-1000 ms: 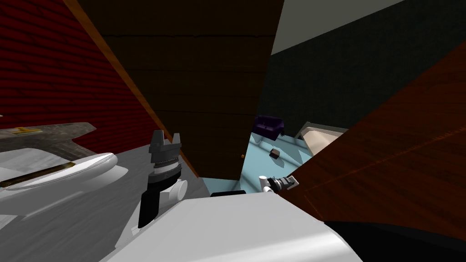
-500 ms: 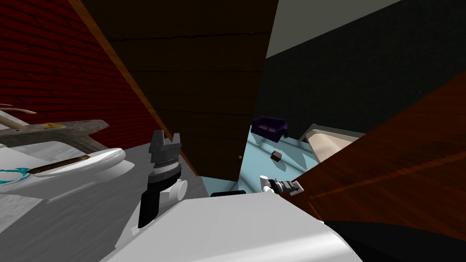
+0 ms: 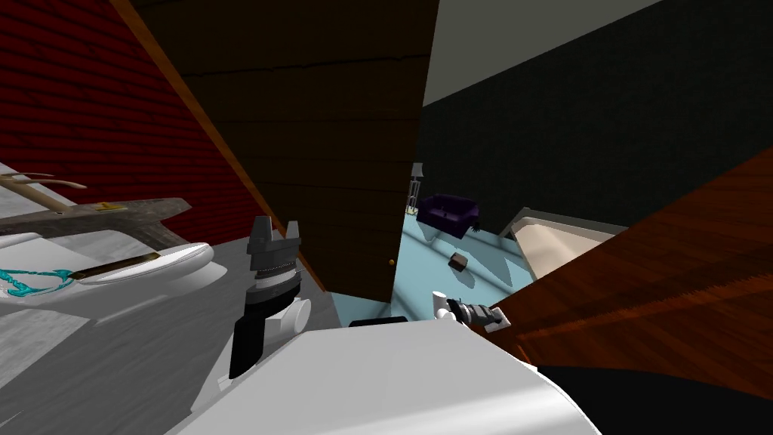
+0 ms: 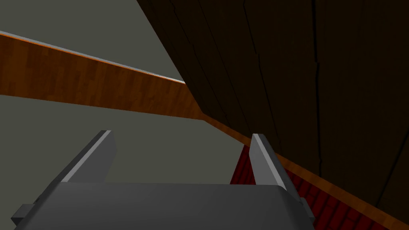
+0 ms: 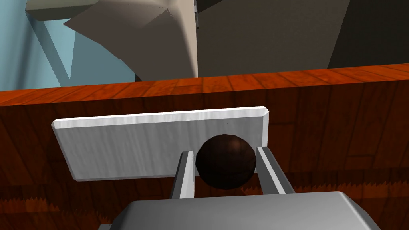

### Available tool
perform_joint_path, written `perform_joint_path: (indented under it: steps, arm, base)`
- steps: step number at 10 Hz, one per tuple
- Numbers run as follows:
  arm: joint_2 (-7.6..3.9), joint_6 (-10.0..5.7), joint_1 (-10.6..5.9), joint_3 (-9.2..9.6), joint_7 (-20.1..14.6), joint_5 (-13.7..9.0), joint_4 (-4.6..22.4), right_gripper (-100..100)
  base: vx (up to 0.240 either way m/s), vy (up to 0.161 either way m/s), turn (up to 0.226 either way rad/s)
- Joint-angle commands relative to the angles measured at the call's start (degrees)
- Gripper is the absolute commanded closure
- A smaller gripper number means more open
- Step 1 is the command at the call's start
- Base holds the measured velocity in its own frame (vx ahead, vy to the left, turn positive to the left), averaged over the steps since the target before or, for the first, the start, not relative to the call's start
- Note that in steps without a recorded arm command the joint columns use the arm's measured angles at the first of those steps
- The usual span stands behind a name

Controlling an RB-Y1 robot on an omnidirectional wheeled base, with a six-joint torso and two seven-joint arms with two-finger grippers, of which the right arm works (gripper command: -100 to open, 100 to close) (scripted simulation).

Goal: Push the door open

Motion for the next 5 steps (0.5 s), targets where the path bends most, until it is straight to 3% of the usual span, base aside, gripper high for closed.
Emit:
perform_joint_path:
  steps: [1, 5]
  arm:
    - [-0.69, -1.2, 0.0, -1.24, 0.32, -1.25, -0.2, 100]
    - [-1.31, -3.98, -0.01, -4.12, 1.05, -4.16, -0.66, 100]
  base:
    - [-0.008, -0.131, 0.093]
    - [-0.007, -0.216, 0.08]
